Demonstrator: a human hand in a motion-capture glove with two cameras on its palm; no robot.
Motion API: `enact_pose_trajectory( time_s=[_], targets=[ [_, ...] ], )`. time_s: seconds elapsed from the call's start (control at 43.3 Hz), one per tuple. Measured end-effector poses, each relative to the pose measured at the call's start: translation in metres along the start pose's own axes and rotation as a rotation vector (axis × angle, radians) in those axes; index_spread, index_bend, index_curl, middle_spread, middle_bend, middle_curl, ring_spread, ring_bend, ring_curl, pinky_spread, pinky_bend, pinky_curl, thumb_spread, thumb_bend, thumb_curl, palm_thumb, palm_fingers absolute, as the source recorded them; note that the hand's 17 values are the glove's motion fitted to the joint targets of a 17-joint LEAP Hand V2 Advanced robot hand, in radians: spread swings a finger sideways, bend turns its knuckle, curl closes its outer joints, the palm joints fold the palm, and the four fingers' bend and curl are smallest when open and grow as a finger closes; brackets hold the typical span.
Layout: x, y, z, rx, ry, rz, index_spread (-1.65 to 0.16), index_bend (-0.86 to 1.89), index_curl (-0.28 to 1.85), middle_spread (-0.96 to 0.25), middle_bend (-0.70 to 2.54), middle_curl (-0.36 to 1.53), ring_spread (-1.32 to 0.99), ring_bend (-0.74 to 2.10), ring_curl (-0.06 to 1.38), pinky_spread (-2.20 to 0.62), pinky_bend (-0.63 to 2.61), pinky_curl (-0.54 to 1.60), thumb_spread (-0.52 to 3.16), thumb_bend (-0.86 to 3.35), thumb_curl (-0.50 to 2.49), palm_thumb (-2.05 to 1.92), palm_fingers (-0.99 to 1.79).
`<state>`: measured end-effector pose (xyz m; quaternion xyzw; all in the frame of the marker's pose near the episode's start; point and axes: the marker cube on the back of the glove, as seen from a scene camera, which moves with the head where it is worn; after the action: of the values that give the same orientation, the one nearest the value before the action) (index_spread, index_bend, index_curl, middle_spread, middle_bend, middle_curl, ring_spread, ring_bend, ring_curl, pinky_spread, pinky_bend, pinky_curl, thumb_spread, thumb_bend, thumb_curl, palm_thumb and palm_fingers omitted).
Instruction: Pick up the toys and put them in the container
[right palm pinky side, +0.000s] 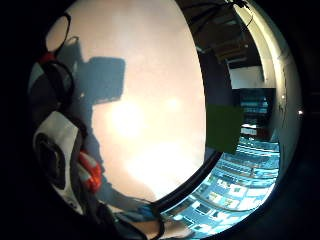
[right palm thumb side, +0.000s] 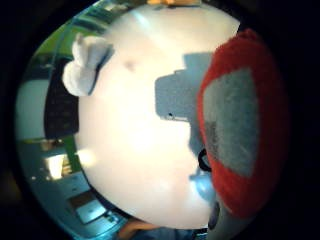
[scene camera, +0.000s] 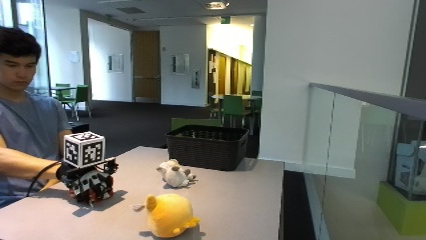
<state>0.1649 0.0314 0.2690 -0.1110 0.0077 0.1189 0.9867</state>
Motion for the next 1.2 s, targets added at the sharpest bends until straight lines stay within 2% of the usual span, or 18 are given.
enact_pose_trajectory(
  time_s=[0.139,0.277,0.508,0.693,0.831,0.947,1.062,1.154,1.2],
  targets=[
    [-0.006,-0.004,-0.031,-0.022,-0.045,0.005,-0.39,0.35,0.24,-0.32,0.55,0.4,-0.39,1.13,0.52,-0.39,1.15,0.41,1.01,0.32,0.53,0.68,0.97],
    [-0.023,-0.014,-0.093,0.027,-0.068,0.005,-0.4,0.35,0.27,-0.37,0.55,0.43,-0.42,1.13,0.53,-0.41,1.14,0.42,0.92,0.31,0.59,0.7,0.96],
    [-0.077,-0.024,-0.189,0.127,-0.048,-0.034,-0.4,0.34,0.31,-0.43,0.52,0.47,-0.44,1.11,0.54,-0.43,1.14,0.43,0.82,0.3,0.68,0.7,0.96],
    [-0.128,-0.039,-0.23,0.195,-0.041,-0.089,-0.41,0.32,0.34,-0.45,0.5,0.51,-0.46,1.1,0.54,-0.43,1.13,0.43,0.77,0.29,0.75,0.7,0.96],
    [-0.178,-0.039,-0.248,0.22,-0.058,-0.134,-0.41,0.31,0.37,-0.47,0.49,0.54,-0.46,1.08,0.54,-0.43,1.11,0.43,0.74,0.29,0.8,0.7,0.97],
    [-0.249,-0.031,-0.265,0.244,-0.078,-0.22,-0.41,0.29,0.39,-0.47,0.47,0.56,-0.47,1.08,0.54,-0.44,1.11,0.43,0.72,0.28,0.83,0.69,0.97],
    [-0.32,-0.013,-0.283,0.288,-0.077,-0.447,-0.41,0.29,0.42,-0.48,0.45,0.58,-0.47,1.07,0.54,-0.44,1.09,0.43,0.71,0.27,0.87,0.68,0.98],
    [-0.357,-0.02,-0.291,0.299,-0.066,-0.32,-0.41,0.27,0.45,-0.49,0.44,0.6,-0.47,1.06,0.54,-0.44,1.09,0.43,0.7,0.27,0.89,0.68,0.99],
    [-0.374,-0.021,-0.294,0.3,-0.072,-0.322,-0.41,0.26,0.46,-0.49,0.43,0.61,-0.47,1.06,0.55,-0.44,1.09,0.43,0.69,0.27,0.91,0.68,0.99]
  ],
)
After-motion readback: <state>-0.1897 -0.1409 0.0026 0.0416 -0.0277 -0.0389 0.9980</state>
